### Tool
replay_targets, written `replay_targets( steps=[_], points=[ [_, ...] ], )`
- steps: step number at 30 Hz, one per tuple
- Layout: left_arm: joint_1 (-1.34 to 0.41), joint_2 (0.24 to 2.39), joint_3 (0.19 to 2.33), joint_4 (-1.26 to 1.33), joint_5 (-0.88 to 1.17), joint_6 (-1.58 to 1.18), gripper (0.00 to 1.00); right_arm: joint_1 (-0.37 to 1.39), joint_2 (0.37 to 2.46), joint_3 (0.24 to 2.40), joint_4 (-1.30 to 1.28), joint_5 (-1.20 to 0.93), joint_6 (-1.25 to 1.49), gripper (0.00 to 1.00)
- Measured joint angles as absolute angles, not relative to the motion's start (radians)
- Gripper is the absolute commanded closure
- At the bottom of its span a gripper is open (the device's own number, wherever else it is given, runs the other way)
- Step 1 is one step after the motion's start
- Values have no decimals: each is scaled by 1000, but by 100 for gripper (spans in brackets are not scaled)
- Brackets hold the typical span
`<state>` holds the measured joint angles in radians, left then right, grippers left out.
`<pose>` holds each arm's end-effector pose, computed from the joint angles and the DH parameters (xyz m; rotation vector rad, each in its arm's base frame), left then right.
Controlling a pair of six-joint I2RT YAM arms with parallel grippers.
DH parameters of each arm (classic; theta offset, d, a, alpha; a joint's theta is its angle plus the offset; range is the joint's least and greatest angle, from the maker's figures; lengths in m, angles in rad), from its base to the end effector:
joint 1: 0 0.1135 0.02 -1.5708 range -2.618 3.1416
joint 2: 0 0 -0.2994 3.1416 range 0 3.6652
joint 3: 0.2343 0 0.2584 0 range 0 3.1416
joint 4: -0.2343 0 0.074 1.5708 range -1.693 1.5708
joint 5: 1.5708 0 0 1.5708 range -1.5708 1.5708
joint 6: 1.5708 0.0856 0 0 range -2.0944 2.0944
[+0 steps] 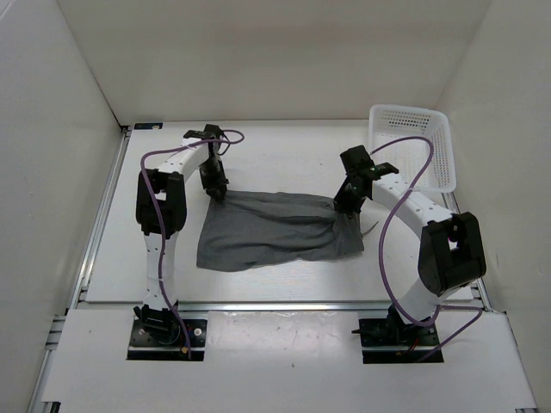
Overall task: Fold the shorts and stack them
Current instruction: Fold the shorts
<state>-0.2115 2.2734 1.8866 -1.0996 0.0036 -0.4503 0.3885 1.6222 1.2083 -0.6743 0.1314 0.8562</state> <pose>0.4715 -0.1016 0.1437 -0.3646 3.0408 -0.0472 0.3405 0.1273 0.2256 0.6594 2.5819 0.2398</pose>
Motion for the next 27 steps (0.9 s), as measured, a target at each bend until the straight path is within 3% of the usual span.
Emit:
replay_targets(
  steps=[3,12,19,21,22,23,25,27],
  points=[
    [-212,2273,1887,-1101,4,-452,90,389,1622,1208,-674,131,856,100],
    [-211,2252,1885,-1118,-11,-451,90,389,1622,1208,-675,131,856,100],
    [-163,2105,1858,-1131,-8,-469,90,390,1602,1223,-682,133,857,100],
    [-147,2076,1876,-1137,1,-473,90,393,1601,1237,-681,134,857,95],
    [-143,2075,1901,-1145,9,-476,90,395,1601,1248,-682,136,857,71],
    [-142,2090,1935,-1150,14,-476,75,396,1604,1262,-686,139,857,53],
    [-142,2147,2040,-1163,20,-469,56,394,1618,1310,-703,165,858,22],
    [-147,2237,2175,-1189,28,-459,42,392,1634,1362,-709,188,855,16]
  ],
)
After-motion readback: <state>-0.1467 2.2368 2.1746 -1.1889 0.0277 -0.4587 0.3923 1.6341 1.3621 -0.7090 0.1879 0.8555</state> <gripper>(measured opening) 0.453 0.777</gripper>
